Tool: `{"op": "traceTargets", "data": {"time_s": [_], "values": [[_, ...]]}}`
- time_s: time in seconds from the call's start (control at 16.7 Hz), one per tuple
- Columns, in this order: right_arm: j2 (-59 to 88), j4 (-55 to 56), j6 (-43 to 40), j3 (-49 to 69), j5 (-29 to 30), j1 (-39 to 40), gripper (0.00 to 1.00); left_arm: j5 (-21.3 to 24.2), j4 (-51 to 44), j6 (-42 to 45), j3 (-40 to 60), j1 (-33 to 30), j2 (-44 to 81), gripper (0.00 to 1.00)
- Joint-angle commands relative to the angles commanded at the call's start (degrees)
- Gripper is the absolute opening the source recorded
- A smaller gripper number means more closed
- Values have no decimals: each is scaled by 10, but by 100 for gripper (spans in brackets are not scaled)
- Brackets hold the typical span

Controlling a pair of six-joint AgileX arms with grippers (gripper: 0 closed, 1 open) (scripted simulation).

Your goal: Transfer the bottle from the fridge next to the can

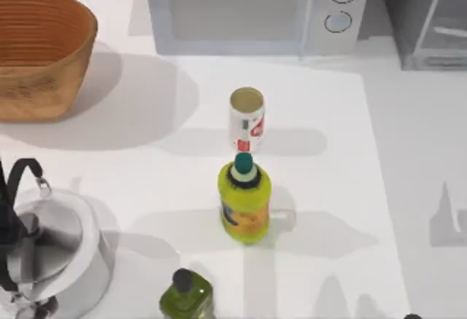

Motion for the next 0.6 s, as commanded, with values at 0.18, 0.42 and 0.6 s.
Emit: {"op": "traceTargets", "data": {"time_s": [0.18,0.42,0.6], "values": [[6,5,0,5,-1,-1,100,0,0,0,0,0,0,100],[90,68,0,63,-10,-17,100,0,0,0,0,0,0,100],[216,144,0,132,-25,-35,100,0,0,0,0,0,0,100]]}}
